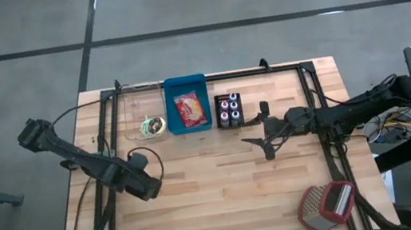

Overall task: Pick & Place Food Item
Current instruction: Put the pink donut into the transparent bin

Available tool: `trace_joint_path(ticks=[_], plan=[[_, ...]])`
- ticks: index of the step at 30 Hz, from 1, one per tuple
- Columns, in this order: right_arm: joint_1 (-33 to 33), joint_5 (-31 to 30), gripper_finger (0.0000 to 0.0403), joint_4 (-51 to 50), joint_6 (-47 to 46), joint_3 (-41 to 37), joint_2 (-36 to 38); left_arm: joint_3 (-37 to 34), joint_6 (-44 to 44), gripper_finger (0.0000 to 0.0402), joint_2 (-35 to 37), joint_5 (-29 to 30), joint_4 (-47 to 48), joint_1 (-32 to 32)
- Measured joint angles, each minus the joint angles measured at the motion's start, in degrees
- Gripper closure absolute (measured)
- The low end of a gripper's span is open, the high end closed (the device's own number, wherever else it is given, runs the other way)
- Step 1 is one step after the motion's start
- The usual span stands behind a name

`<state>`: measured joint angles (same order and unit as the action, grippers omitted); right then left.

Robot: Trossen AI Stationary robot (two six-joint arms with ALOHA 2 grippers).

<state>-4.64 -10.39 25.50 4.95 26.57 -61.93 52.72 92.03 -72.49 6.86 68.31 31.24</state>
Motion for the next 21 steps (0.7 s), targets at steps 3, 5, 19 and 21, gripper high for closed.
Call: trace_joint_path(ticks=[3, 5, 19, 21], plan=[[0.00, 0.00, 0.0181, 0.00, 0.00, 0.00, 0.00, 4.31, -0.77, 0.0282, 0.00, 3.72, 4.12, -0.15], [0.00, -0.01, 0.0181, 0.00, 0.00, 0.00, 0.00, 6.49, -0.76, 0.0282, 0.00, 4.10, 6.72, -0.94], [0.00, -0.02, 0.0181, 0.00, 0.00, 0.00, 0.00, 13.16, -30.02, 0.0282, 0.76, 10.31, 10.99, -25.06], [0.00, -0.02, 0.0181, 0.02, 0.00, 0.00, 0.00, 13.19, -36.26, 0.0282, 0.76, 10.26, 10.00, -30.27]])
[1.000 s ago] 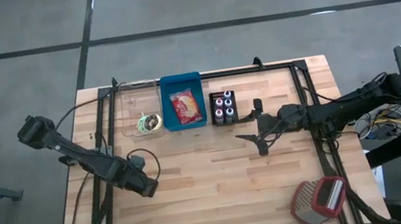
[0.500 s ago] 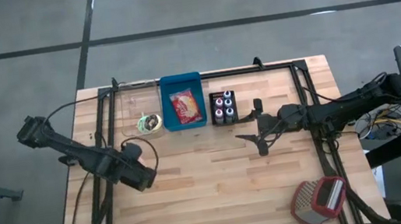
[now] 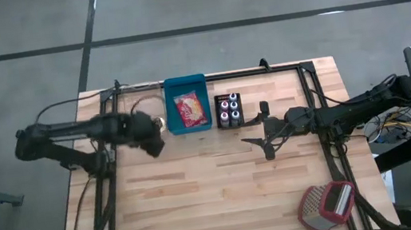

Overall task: Pick & Place Food Item
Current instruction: Put the pink donut into the transparent bin

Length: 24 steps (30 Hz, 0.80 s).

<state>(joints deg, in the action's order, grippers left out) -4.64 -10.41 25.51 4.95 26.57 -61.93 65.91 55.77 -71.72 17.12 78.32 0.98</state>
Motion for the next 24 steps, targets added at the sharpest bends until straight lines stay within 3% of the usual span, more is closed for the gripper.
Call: trace_joint_path(ticks=[9, 14, 18, 24], plan=[[0.00, 0.01, 0.0181, -0.02, 0.00, 0.00, 0.00, 0.00, -23.99, 0.0282, 0.00, -8.07, -8.09, -21.44], [0.00, 0.02, 0.0181, 0.00, 0.00, 0.00, 0.00, 0.00, -29.70, 0.0282, -1.14, -13.28, -9.96, -31.58], [0.00, 0.00, 0.0181, 0.00, 0.00, 0.00, 0.01, -0.02, -30.92, 0.0282, -3.09, -13.33, -10.07, -35.95], [0.00, -0.01, 0.0181, -0.02, 0.00, 0.00, 0.00, -0.09, -35.17, 0.0282, -8.33, -13.56, -11.38, -36.77]])
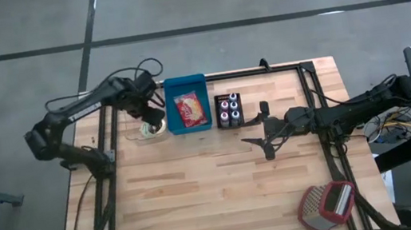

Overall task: Pick & Place Food Item
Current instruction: Put the pink donut into the transparent bin, then return to Home Position

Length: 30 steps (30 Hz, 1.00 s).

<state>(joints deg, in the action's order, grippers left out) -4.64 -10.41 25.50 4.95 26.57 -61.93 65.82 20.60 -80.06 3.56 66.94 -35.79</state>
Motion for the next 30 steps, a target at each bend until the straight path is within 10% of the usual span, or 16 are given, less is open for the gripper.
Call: trace_joint_path(ticks=[21, 30], plan=[[0.00, 0.01, 0.0181, 0.00, 0.00, 0.00, 0.00, -0.26, -2.62, 0.0280, -7.30, 0.51, -5.25, -0.33], [0.00, 0.02, 0.0181, 0.00, 0.00, 0.00, 0.00, -0.26, -2.01, 0.0184, -7.29, -1.25, -5.27, -0.52]])
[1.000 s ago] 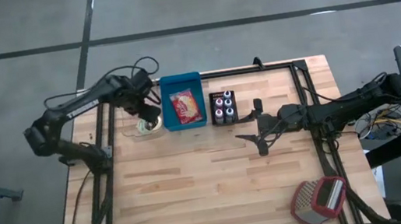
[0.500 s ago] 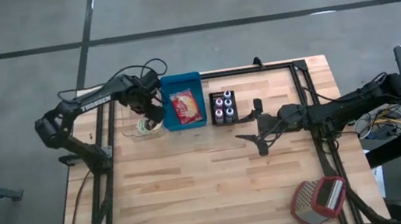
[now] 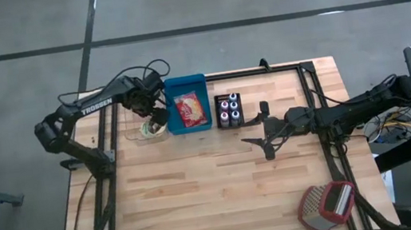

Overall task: Pick & Place Food Item
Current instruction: Return to Home Position

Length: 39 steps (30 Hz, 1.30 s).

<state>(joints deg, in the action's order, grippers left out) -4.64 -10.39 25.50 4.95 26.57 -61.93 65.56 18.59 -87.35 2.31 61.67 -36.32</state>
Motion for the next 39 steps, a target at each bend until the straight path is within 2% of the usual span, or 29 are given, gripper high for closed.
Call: trace_joint_path(ticks=[4, 7, 14, 22, 31, 39], plan=[[0.00, 0.00, 0.0181, 0.00, 0.00, 0.00, 0.02, 0.00, 0.02, 0.0131, 0.00, 0.02, 0.00, -0.04], [0.01, 0.00, 0.0181, 0.00, 0.00, 0.00, 0.00, 0.00, 0.02, 0.0110, 0.04, 0.02, 0.01, -0.04], [0.00, -0.02, 0.0181, 0.00, 0.00, 0.00, 0.01, 0.37, 0.02, 0.0112, 1.96, 0.02, 0.03, 0.00], [0.01, -0.01, 0.0181, 0.00, 0.00, 0.00, 0.00, 0.31, 0.27, 0.0113, 8.78, -1.80, -0.17, 1.23], [0.01, -0.01, 0.0181, 0.00, 0.00, 0.00, 0.00, -0.08, 0.70, 0.0162, 18.75, -1.92, -3.51, 8.09], [0.00, -0.02, 0.0181, 0.00, 0.00, 0.00, 0.02, -0.22, 1.29, 0.0246, 24.07, -1.43, -6.87, 15.09]])
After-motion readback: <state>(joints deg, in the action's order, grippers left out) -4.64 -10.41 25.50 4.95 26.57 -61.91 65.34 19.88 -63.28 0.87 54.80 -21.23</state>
